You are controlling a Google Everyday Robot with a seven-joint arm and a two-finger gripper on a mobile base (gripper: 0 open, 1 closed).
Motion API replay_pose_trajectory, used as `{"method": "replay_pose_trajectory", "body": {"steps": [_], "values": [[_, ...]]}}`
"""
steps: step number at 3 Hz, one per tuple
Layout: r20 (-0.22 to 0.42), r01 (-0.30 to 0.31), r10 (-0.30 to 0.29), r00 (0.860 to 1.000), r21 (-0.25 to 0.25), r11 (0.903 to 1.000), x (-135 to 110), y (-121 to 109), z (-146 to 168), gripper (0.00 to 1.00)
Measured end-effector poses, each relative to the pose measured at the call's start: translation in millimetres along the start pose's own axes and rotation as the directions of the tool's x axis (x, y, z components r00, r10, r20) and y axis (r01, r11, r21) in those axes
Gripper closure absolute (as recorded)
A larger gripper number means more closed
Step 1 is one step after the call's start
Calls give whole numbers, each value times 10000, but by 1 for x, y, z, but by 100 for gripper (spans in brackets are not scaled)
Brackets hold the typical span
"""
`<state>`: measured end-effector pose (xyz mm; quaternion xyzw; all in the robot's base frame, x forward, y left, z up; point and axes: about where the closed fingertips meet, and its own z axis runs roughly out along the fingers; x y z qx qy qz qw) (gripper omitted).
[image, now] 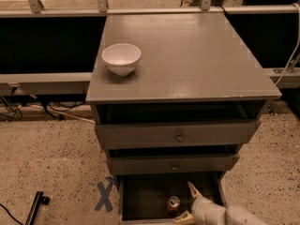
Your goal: Pick coke can from bottom drawer and place on counter
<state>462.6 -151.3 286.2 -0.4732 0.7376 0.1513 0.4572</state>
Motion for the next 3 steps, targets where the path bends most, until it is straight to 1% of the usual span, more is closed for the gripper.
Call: {"method": "replay_pose_trajectory", "body": {"steps": [1,2,3], "values": [[-113,-668,672,9977,372,9971,38,-17,16,26],[-107,-829,833,9965,302,9961,48,-20,23,47],[-125,-963,960,9953,-182,9952,51,-8,26,44]]}}
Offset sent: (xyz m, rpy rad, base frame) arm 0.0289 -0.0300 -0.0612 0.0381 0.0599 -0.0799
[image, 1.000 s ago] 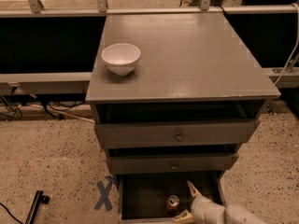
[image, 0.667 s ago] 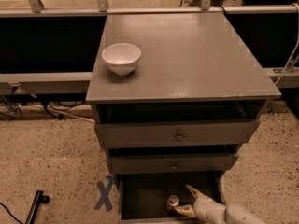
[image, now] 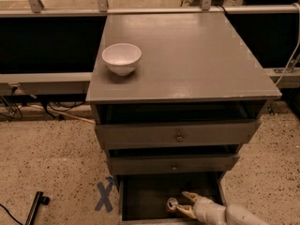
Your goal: Pick coke can from bottom drawer and place on counter
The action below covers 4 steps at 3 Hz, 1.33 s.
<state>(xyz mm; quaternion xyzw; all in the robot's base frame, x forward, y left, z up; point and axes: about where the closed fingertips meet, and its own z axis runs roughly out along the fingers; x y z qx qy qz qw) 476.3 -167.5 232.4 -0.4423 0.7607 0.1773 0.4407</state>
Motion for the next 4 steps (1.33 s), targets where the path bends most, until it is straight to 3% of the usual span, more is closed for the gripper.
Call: {"method": "replay_pose_trajectory", "body": {"steps": [1,2,3,4], "values": [[103,-269,274,9996,-507,9984,1,11,-1,33],[618,-674,719,9955,-727,9951,-15,12,-9,25],[995,-860,938,9906,-794,9931,-31,7,-13,25],[822,-789,887,9927,-1162,9901,-31,13,-2,25]]}}
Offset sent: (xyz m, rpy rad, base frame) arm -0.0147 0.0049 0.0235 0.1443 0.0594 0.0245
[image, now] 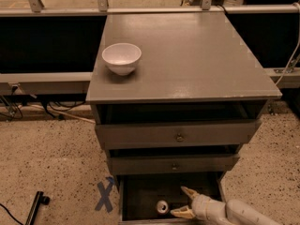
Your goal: Pick coke can from bottom drawer and place on counter
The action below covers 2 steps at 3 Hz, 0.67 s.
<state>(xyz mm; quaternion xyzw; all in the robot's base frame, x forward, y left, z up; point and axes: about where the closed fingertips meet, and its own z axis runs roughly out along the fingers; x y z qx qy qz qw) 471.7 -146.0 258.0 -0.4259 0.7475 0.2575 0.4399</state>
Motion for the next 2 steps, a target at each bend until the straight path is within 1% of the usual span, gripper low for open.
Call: {"method": "replay_pose_trajectory", "body": {"steps": [1,2], "values": [[-250,-221,208,9995,-514,9984,12,5,16,27],[-158,-131,112,9998,-1231,9923,21,18,29,26]]}}
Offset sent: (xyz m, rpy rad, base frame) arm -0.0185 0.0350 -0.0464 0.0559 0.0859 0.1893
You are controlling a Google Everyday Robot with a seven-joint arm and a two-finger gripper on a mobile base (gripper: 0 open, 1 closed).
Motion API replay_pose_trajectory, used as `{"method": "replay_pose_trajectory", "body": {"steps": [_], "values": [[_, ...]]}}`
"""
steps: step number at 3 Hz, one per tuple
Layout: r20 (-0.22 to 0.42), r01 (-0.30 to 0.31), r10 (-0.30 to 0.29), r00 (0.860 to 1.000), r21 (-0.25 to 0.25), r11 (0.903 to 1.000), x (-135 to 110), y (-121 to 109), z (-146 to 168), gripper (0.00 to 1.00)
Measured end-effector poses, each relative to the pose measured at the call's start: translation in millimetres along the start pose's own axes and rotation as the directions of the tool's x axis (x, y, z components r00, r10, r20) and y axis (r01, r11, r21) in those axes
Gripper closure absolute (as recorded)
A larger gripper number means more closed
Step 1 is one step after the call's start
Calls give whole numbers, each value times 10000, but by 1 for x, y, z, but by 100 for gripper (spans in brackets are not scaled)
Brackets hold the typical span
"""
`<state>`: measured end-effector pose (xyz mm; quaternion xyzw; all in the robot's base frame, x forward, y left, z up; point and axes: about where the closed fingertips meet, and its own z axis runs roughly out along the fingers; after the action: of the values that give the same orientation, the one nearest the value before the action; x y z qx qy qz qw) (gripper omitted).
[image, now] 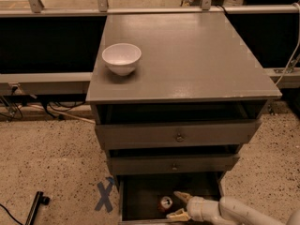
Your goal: Pick coke can from bottom drawer and place on counter
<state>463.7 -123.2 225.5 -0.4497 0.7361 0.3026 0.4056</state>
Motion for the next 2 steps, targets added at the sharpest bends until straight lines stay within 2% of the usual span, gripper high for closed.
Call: {"method": "replay_pose_trajectory", "body": {"steps": [1,2], "values": [[125,434,-431,9990,-291,9986,0,1,13,27],[262,888,-880,9958,-282,9957,-3,-4,24,23]]}}
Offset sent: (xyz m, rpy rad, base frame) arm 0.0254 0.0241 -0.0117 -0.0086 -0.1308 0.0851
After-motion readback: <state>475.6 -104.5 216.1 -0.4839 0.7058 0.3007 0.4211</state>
